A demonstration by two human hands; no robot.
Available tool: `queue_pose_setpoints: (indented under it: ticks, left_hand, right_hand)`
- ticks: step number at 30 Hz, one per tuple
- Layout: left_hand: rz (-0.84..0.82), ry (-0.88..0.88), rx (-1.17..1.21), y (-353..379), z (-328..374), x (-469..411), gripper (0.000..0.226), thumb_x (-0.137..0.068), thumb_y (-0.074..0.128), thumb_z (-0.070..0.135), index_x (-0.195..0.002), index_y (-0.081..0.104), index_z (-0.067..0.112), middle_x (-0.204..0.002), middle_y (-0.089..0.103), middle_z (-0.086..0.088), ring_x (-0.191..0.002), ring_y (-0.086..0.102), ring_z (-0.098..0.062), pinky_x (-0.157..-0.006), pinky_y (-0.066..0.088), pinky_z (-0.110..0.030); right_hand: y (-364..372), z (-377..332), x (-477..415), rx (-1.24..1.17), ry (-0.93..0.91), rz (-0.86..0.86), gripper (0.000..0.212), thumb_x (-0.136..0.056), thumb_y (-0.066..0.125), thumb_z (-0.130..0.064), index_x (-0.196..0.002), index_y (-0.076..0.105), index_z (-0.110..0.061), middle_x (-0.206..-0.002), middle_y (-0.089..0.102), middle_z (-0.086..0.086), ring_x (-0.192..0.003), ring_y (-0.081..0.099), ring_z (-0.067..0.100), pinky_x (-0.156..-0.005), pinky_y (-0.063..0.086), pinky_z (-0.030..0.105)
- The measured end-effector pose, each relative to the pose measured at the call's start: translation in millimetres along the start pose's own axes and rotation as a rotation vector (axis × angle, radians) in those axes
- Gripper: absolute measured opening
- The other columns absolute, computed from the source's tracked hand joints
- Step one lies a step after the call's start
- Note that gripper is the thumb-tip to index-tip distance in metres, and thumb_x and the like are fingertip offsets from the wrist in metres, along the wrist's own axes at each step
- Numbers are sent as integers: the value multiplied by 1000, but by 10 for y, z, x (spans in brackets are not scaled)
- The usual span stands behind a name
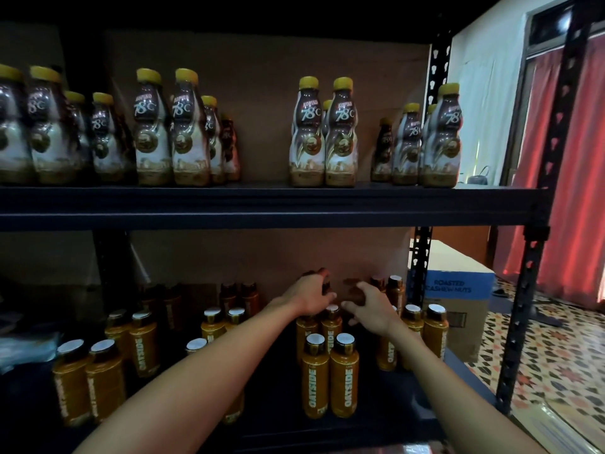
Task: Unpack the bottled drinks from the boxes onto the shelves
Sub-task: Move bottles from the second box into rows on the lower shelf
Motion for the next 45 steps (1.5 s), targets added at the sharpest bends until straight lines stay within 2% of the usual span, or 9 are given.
queue_pose_setpoints:
  ticks: [8,10,15,19,24,28,34,38,45]
  left_hand:
    - [-55,62,58,144,331,101,38,-95,63,26,-131,56,19,-117,64,-6,-96,66,-20,-86,58,-40]
    - [-60,72,35,201,424,105,38,-96,63,26,-132,54,19,-123,62,-7,-103,65,-22,-89,57,-40]
    - [-87,83,-14,415,650,44,47,-96,64,28,-139,50,16,-137,55,-9,-120,57,-26,-96,51,-37]
    - [-97,101,-51,620,837,-88,44,-96,64,25,-136,53,12,-138,54,-11,-124,54,-27,-101,47,-37]
    - [-135,85,-70,896,1052,-357,40,-93,67,20,-129,57,7,-131,59,-13,-117,58,-28,-99,50,-39]
    - [-164,67,-151,1076,1103,-549,46,-91,70,26,-132,55,10,-131,60,-11,-119,58,-27,-91,45,-31]
    - [-157,41,-180,1088,1078,-651,34,-86,75,19,-117,63,12,-118,64,-7,-102,62,-19,-87,54,-33]
    - [-279,93,-159,1020,1148,-583,38,-82,79,24,-116,66,13,-113,65,0,-103,62,-15,-80,50,-25]
    - [-397,176,-153,1094,1423,-413,44,-78,83,31,-117,69,16,-108,68,4,-94,61,-9,-76,49,-22]
  right_hand:
    - [-211,-17,195,77,12,-16,39,-96,68,-20,-130,52,-26,-115,64,0,-63,74,16,-62,58,24]
    - [-280,32,241,70,33,-19,43,-96,69,-21,-135,53,-23,-121,63,2,-62,74,18,-64,59,25]
    - [-572,235,397,50,81,24,27,-98,64,-12,-124,63,-17,-116,67,8,-72,74,24,-56,56,20]
    - [-788,506,493,43,100,78,18,-99,60,-15,-115,68,-19,-106,71,3,-61,72,13,-55,54,20]
    - [-966,802,526,-30,105,112,16,-98,62,-5,-107,72,-12,-100,71,6,-58,66,5,-54,53,17]
    - [-1024,965,501,-32,97,109,17,-98,61,-8,-100,73,-20,-97,67,-11,-65,71,13,-63,60,25]
    - [-1077,1146,528,-38,82,81,14,-97,65,-13,-104,72,-23,-102,72,-2,-67,74,11,-63,58,22]
    - [-1054,1204,609,-86,97,-11,26,-89,76,-14,-113,69,-23,-102,73,5,-84,74,22,-74,64,37]
    - [-1092,1156,725,37,87,-181,57,-78,86,-24,-129,61,-27,-106,67,-11,-99,62,5,-77,46,14]
Point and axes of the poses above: each hand's wrist, its own x-axis away from the middle knuckle, its own y-axis out of the palm, z = x × y, the point moved 4 cm from there along -x, towards the middle knuckle
